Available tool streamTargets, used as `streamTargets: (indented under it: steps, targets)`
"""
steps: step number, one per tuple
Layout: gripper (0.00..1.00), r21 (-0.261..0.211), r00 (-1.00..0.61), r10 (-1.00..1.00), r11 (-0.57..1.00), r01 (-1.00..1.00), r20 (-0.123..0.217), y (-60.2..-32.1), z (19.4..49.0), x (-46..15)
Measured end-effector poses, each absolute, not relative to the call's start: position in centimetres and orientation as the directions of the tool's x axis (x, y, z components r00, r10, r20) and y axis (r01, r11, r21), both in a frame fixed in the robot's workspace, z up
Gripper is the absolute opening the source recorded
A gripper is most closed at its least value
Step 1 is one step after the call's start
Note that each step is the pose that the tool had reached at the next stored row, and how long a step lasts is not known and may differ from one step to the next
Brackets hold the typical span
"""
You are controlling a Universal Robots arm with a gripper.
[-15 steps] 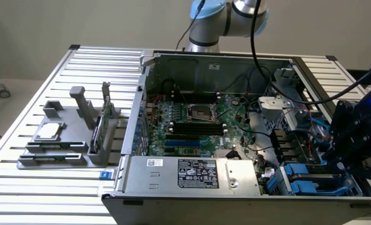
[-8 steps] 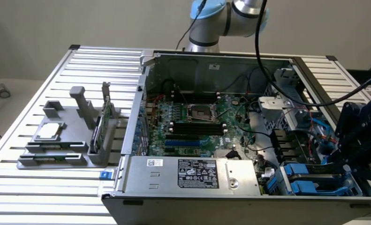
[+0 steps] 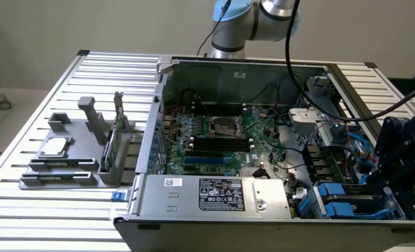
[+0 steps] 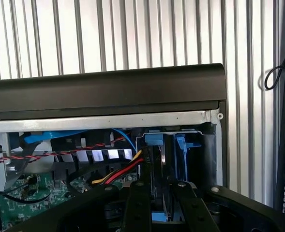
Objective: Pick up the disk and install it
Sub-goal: 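Insert the second disk wire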
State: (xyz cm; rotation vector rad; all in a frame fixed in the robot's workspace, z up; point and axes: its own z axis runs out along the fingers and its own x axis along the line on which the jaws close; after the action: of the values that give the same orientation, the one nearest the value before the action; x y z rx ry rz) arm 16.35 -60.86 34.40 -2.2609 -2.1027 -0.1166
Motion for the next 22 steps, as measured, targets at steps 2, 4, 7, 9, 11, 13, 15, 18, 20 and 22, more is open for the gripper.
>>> streamTargets:
  steps: [2,4,7,9,11,13,15,18,20,22]
  targets:
    - [0.25,0.013,0.072,0.993,-0.073,0.997,0.092,-60.85,34.39,16.35]
    - [0.25,0.013,0.071,0.993,-0.073,0.997,0.093,-60.85,34.44,16.35]
    - [0.25,0.013,0.072,0.993,-0.073,0.997,0.092,-60.74,34.54,16.34]
    - [0.25,0.013,0.072,0.993,-0.073,0.997,0.092,-60.68,34.54,16.34]
    - [0.25,0.014,0.071,0.993,-0.073,0.997,0.094,-60.67,34.53,16.35]
    - [0.25,0.017,0.071,0.993,-0.073,0.997,0.099,-60.67,34.38,16.35]
    - [0.25,0.021,0.069,0.992,-0.071,0.997,0.103,-60.67,34.18,16.35]
    - [0.25,0.027,0.064,0.992,-0.067,0.997,0.110,-60.67,33.91,16.35]
    - [0.25,0.028,0.062,0.991,-0.066,0.997,0.117,-60.67,33.87,16.35]
    - [0.25,0.028,0.061,0.991,-0.064,0.998,0.122,-60.67,33.86,16.35]
